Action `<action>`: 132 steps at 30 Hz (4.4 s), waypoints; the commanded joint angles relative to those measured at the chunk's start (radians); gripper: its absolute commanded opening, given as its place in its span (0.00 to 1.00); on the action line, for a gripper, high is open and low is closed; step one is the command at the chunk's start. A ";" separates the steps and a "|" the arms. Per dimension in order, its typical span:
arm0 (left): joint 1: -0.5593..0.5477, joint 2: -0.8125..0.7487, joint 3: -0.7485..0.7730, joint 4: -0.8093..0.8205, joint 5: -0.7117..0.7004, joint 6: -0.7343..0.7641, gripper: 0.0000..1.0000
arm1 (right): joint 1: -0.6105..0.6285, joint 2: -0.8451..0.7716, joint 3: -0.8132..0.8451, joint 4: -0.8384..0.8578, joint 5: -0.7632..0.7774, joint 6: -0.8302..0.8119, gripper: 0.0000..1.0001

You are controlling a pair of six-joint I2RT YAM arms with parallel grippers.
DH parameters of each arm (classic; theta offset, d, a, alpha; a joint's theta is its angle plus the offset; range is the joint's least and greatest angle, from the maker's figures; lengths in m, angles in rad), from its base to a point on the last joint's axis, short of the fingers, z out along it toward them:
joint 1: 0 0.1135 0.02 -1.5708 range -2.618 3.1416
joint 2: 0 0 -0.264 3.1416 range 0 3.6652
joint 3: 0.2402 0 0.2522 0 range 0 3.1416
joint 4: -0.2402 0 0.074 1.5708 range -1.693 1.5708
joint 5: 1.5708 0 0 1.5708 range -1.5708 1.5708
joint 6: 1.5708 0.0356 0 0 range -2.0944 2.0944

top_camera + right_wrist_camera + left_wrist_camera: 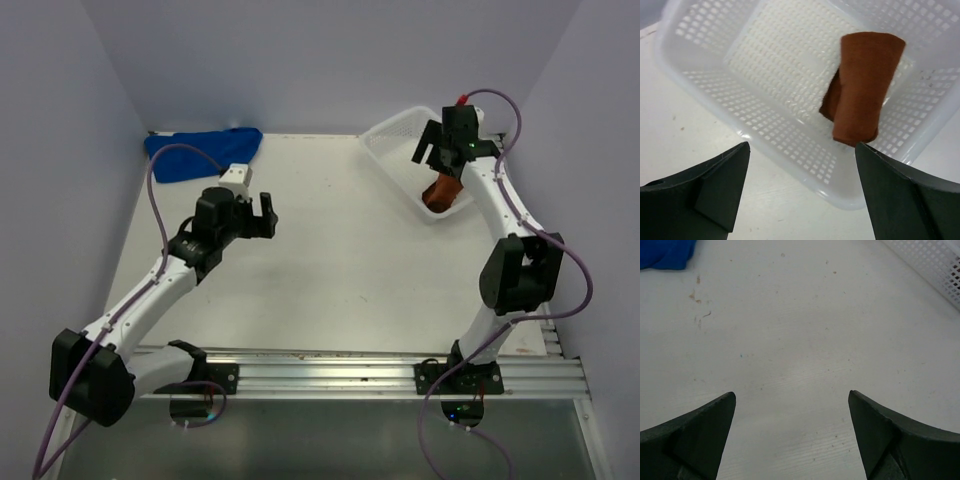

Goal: Roll the towels
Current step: Move the towel to the center of the board, then flatten the towel

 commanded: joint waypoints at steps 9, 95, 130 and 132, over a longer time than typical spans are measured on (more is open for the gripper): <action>0.067 0.179 0.356 -0.153 -0.279 -0.017 1.00 | 0.307 -0.325 -0.292 0.185 -0.220 -0.024 0.74; -0.402 -0.173 -0.233 0.192 -0.027 -0.209 0.81 | 0.548 -0.798 -0.852 0.090 -0.092 0.166 0.54; -0.328 -0.107 -0.395 0.040 -0.191 -0.445 0.79 | 0.354 0.107 -0.460 0.335 0.031 0.186 0.14; -0.328 -0.086 -0.392 0.042 -0.216 -0.450 0.79 | 0.356 0.100 -0.466 0.331 0.031 0.187 0.06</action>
